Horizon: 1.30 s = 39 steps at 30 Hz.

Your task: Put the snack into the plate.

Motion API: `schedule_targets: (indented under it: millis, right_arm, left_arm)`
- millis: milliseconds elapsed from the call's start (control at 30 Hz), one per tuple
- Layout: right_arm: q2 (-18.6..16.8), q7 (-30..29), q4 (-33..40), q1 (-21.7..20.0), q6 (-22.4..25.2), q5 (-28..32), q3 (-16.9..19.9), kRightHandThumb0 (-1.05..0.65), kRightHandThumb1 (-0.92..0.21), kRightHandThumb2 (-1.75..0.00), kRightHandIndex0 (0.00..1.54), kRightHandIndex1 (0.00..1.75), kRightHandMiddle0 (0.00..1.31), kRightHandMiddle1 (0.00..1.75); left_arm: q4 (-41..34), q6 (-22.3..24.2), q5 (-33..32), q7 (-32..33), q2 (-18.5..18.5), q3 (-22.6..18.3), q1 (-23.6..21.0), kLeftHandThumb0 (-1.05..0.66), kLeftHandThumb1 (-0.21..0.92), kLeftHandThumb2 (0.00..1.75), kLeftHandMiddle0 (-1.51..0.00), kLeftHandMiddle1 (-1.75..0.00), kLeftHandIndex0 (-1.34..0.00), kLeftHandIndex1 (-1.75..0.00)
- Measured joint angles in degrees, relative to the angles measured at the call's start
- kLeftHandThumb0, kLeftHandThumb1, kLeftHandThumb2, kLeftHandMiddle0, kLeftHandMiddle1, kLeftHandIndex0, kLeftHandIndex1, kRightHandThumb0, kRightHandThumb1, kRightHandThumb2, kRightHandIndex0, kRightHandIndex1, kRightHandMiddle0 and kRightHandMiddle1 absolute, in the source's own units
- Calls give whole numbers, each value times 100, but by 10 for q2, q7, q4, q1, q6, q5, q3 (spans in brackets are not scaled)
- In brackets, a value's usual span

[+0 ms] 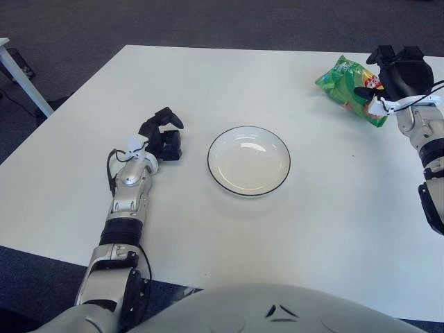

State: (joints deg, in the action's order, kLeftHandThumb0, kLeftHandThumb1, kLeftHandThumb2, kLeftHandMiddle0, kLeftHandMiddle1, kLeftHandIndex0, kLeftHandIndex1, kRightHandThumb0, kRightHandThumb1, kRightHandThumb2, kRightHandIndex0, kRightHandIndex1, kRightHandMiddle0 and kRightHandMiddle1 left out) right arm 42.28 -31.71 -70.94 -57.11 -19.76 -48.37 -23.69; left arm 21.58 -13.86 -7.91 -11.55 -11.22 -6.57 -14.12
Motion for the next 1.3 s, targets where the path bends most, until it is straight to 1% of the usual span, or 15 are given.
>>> schedule_targets:
  millis: [33,267,400,533,633,933,1133,1300]
  right_arm:
    - [0,5,-3,-2,1,1,-1,-98,-92,-94,0,36,0,69]
    - [-5,55,-23,-19,2,15,-1,-102,-92,-99,0,10,0,53]
    - [-11,91,-35,-32,6,25,-1,-104,-92,-102,0,3,0,45]
    - [-21,131,-45,-51,22,31,-1,-104,-92,-105,0,1,0,38]
    - [-26,148,-46,-61,27,40,-1,-104,-92,-107,0,0,0,34]
    - [-34,176,-53,-73,37,47,-3,-104,-92,-111,0,0,0,28]
    - [-42,200,-58,-78,56,54,-1,-105,-92,-112,0,0,0,27]
    - [-57,209,-66,-84,77,68,4,-105,-92,-113,0,0,0,26]
  left_arm:
    - [0,0,0,0,0,0,0,-49,29,134,-131,-175,-63,-175]
    - [0,0,1,2,0,0,0,-49,28,136,-131,-175,-64,-175]
    - [-3,1,4,5,0,0,1,-50,27,137,-130,-175,-65,-175]
    - [-9,5,7,12,0,1,4,-50,27,138,-130,-175,-65,-175]
    - [-13,6,12,15,0,1,5,-50,27,138,-130,-175,-65,-175]
    - [-22,10,16,19,0,2,9,-49,28,136,-130,-175,-64,-175]
    - [-27,10,17,19,0,2,12,-49,28,136,-130,-175,-64,-175]
    - [-30,10,18,20,0,2,14,-49,27,137,-130,-175,-64,-175]
